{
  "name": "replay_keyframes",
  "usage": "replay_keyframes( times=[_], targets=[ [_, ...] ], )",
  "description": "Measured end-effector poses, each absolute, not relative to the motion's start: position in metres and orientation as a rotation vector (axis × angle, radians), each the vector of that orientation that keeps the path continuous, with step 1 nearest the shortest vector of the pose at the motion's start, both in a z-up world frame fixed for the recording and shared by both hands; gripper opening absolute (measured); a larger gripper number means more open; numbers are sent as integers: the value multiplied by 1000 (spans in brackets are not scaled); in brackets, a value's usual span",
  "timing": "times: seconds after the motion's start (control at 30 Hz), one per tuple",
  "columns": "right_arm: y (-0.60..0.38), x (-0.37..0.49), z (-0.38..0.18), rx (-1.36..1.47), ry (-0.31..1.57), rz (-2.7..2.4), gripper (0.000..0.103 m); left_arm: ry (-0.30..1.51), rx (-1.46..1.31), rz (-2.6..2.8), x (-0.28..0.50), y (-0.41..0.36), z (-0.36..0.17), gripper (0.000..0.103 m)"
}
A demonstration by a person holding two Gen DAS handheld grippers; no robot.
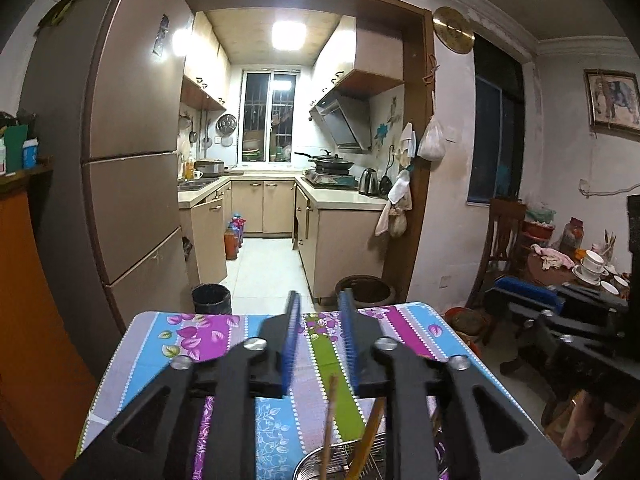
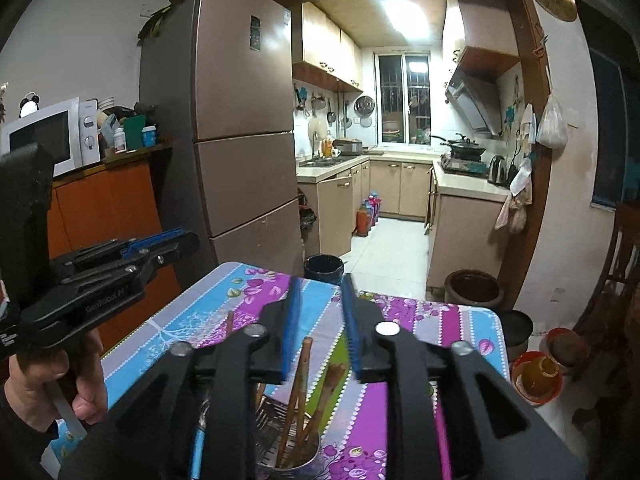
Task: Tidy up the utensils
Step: 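Open the left tool inside the holder while the right tool opens, releasing both chopsticks, then withdraw both tools from the holder back to the loose chopsticks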
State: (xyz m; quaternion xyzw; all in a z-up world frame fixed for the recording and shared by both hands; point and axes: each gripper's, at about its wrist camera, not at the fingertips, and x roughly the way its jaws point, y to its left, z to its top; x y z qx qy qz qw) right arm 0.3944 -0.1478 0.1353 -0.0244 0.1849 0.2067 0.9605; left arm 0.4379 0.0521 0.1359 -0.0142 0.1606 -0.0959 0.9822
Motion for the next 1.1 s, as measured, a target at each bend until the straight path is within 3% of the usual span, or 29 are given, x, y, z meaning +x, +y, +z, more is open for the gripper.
replay_keyframes(
  times=[0.03,0.27,0.5,0.83,1.1],
  targets=[
    [-150,394,136,-46,369,418,41,327,-32,-192,439,53,134,25],
    [-159,372,138,-61,306,381,66,301,2,-192,415,55,132,35],
    [-167,312,147,-87,203,326,85,200,33,-206,342,62,145,57],
    [-157,213,137,-105,98,321,94,110,23,-194,236,70,135,69],
    [-154,150,101,-96,59,316,97,92,39,-148,155,71,80,77]
  ],
)
